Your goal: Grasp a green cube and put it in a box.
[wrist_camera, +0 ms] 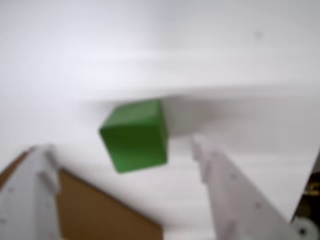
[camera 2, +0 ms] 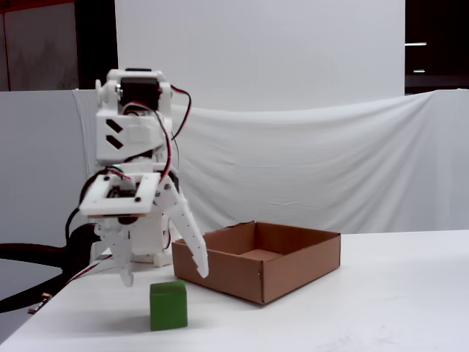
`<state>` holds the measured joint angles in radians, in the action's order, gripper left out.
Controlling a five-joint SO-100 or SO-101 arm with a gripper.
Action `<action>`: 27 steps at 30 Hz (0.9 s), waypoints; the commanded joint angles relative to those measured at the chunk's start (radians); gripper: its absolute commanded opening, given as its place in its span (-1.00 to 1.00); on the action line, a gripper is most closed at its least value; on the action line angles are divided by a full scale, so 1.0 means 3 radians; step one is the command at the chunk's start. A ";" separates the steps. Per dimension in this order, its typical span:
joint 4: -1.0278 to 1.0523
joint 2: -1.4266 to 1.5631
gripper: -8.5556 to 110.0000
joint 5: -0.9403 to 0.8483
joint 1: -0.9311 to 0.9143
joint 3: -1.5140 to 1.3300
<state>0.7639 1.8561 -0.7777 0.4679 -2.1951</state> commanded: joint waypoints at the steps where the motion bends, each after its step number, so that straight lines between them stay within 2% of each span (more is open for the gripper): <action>1: -0.0102 -0.0010 -0.23 0.0005 0.0036 0.0010; 7: -0.0414 -0.0128 -0.25 0.0005 0.0138 -0.0225; 27: -0.0445 -0.0174 -0.55 0.0092 0.0210 -0.0286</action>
<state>0.6443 1.7978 -0.7532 0.5246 -2.2856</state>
